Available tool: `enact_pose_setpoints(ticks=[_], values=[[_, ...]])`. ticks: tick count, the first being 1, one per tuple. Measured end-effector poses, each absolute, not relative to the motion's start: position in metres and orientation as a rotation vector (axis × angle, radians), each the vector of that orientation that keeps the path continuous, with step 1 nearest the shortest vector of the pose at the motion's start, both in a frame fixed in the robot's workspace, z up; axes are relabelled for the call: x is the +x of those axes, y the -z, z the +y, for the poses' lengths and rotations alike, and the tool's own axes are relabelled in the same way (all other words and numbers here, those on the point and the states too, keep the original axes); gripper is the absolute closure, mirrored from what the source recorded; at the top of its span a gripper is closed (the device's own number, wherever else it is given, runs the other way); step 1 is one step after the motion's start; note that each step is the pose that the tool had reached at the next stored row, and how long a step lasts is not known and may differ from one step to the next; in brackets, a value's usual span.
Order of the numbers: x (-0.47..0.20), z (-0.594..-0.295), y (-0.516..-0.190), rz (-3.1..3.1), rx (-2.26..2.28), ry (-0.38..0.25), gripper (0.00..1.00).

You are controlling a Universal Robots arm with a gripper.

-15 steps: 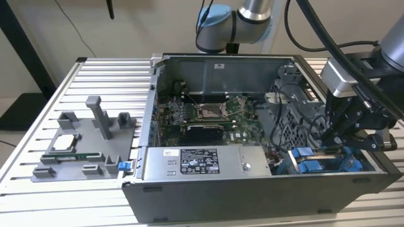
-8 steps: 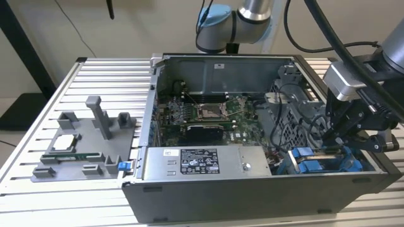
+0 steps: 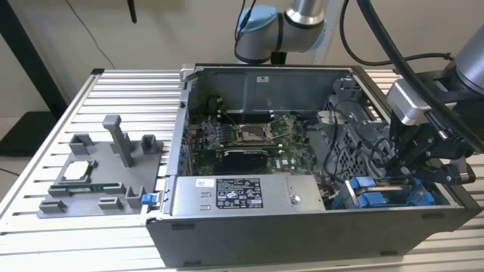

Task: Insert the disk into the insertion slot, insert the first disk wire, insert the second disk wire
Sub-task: 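Insert the second disk wire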

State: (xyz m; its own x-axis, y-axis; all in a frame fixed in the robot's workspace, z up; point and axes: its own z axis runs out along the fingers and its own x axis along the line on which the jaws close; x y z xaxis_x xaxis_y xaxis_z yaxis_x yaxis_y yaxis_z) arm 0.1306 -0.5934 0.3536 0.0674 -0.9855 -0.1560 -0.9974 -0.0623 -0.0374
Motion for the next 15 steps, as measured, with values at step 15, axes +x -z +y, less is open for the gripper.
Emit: enact_pose_setpoints(ticks=[15], values=[[0.1344,-0.5935,-0.3481,2.084,-2.162,-0.13,1.0]])
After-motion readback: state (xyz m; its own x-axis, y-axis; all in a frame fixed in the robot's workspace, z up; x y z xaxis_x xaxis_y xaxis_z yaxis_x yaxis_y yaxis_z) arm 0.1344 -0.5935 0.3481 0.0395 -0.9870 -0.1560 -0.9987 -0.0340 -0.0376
